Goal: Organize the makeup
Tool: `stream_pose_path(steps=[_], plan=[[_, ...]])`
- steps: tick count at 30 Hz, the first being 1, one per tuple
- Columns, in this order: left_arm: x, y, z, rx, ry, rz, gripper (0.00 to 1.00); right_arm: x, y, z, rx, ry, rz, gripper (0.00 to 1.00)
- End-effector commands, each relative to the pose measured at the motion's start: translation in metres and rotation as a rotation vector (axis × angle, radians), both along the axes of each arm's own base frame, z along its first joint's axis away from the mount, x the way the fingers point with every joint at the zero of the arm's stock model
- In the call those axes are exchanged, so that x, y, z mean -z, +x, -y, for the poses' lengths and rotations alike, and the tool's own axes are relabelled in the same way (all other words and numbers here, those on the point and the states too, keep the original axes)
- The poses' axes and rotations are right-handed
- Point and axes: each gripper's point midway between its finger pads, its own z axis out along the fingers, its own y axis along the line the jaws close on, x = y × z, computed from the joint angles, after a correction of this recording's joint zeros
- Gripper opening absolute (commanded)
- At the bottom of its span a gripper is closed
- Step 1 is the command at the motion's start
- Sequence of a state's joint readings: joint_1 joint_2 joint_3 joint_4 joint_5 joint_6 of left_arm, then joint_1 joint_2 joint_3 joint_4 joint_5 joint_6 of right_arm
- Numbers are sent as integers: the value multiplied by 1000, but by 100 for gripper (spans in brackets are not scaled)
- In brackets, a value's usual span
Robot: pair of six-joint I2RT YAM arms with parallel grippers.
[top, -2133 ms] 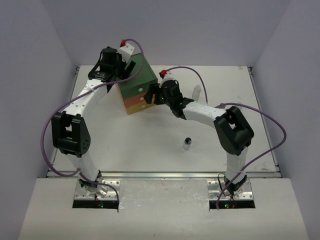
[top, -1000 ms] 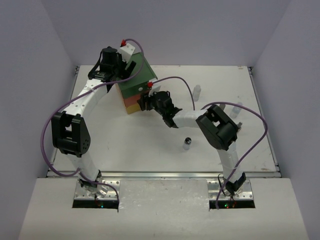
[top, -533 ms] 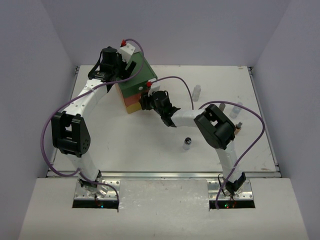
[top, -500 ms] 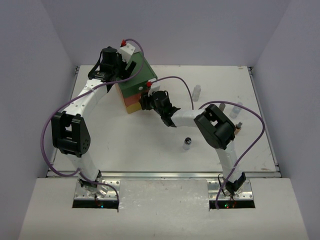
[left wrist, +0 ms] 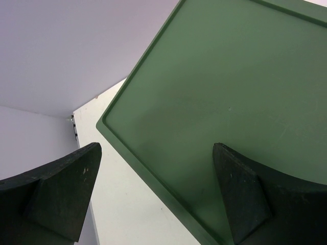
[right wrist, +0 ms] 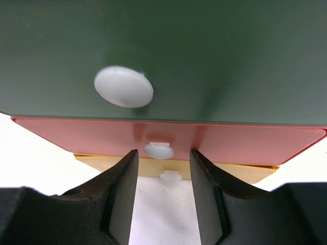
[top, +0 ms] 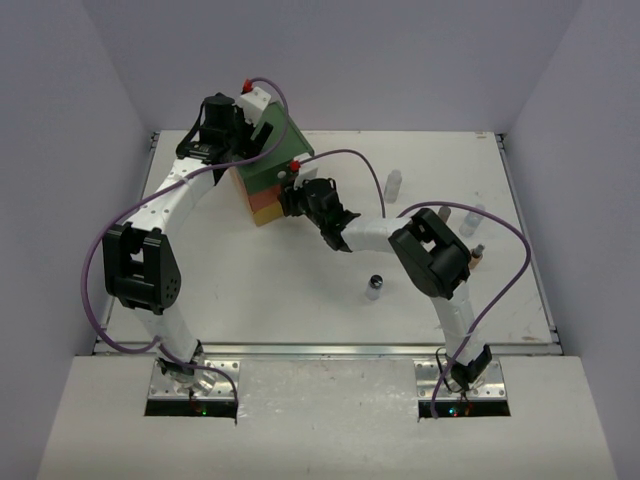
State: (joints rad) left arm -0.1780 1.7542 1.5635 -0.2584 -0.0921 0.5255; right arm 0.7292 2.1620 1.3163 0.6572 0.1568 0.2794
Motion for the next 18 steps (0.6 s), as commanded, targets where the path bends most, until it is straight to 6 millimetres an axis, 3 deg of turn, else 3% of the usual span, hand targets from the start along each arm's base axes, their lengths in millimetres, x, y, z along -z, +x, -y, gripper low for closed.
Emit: stream_pose_path(steps=[1,12,18], plan=[[43,-24,2,23,20,-171,91,-82,19,-8,31,131,173,42],[43,-25,2,26,19,-171,91,-69,15,-9,15,111,147,24],[43,-25,0,20,26,-171,91,-68,3,-9,-34,105,133,2]])
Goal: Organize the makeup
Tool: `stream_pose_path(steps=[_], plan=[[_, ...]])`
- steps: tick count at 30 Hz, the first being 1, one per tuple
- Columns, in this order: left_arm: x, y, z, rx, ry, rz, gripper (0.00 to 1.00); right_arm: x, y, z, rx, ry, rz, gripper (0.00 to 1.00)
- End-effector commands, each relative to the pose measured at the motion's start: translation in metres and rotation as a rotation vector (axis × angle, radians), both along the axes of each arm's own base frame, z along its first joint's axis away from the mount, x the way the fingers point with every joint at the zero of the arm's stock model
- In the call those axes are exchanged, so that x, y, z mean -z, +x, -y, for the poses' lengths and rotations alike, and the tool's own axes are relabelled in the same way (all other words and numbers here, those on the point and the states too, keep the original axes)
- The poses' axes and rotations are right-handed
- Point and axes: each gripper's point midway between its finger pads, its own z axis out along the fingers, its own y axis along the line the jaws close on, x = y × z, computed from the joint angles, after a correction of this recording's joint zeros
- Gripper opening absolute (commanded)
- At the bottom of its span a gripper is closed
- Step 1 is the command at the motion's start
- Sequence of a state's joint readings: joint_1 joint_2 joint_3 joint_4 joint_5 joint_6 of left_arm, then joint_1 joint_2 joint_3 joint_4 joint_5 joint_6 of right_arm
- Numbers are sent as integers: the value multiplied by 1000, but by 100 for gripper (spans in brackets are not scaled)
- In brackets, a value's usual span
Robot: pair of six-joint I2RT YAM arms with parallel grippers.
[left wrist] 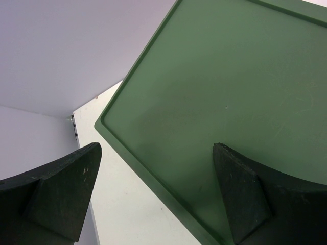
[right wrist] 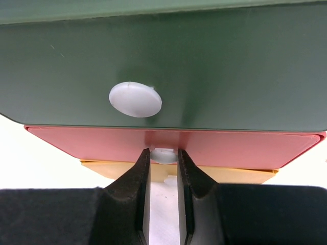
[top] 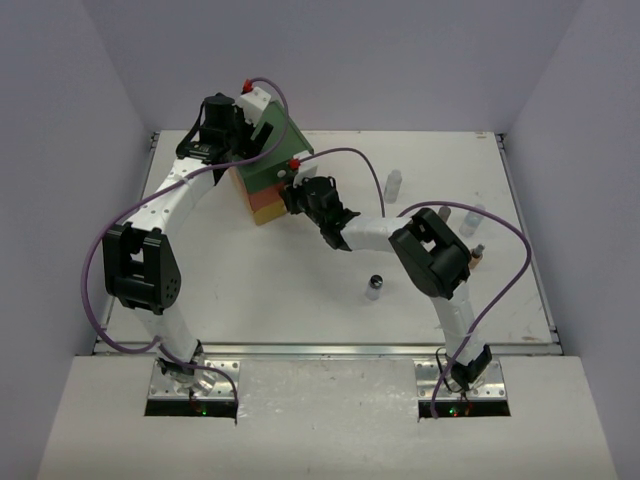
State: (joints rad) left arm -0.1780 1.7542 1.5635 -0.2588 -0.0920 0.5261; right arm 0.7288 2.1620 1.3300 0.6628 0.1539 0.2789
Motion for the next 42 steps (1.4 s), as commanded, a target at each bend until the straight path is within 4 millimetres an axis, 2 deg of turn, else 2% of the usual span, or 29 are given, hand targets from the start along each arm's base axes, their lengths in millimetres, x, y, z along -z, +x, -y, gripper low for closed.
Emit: stream_pose_path(steps=[1,7,11,12,15,16,17,20,24,25,26,28,30,32,33,35,36,37,38,39,42], plan=[[43,-25,0,18,27,-170,91,-60,-3,-7,-47,85,120,0],[43,-22,-1,9,27,-168,91,-64,-29,2,-127,13,160,0],[43,-21,-1,8,27,-166,91,-65,-60,14,-187,-29,173,0],[43,-21,-1,6,27,-166,91,-65,-61,14,-190,-36,178,0],[43,-20,-1,4,29,-166,92,-59,-94,22,-258,-68,161,0],[43,-21,-2,3,30,-167,92,-48,-104,27,-272,-84,133,0],[43,-21,-2,3,31,-167,92,-51,-110,30,-274,-79,131,0],[43,-20,-2,5,34,-169,91,-45,-123,40,-278,-84,104,0],[43,-19,-2,5,35,-170,91,-46,-128,39,-301,-92,79,6],[43,-19,-2,5,35,-170,92,-49,-129,38,-309,-87,71,22],[42,-19,-1,6,34,-168,92,-50,-130,37,-315,-87,62,28],[41,-20,-1,7,30,-168,92,-55,-130,40,-306,-95,51,61],[43,-21,0,10,27,-173,92,-61,-129,48,-278,-106,61,70],[44,-22,0,13,26,-179,92,-76,-129,57,-266,-110,102,82],[44,-22,1,14,25,-179,92,-76,-131,60,-273,-121,109,86],[46,-22,1,17,24,-182,92,-97,-140,66,-314,-124,137,90],[47,-22,2,19,23,-185,92,-98,-142,70,-333,-132,121,92],[47,-22,2,20,22,-185,92,-111,-141,76,-331,-118,124,95],[46,-21,2,21,21,-183,91,-130,-137,83,-312,-93,136,97],[46,-21,2,21,19,-182,91,-140,-132,93,-291,-77,123,99],[47,-20,4,24,13,-184,92,-173,-100,143,-146,-35,29,99]])
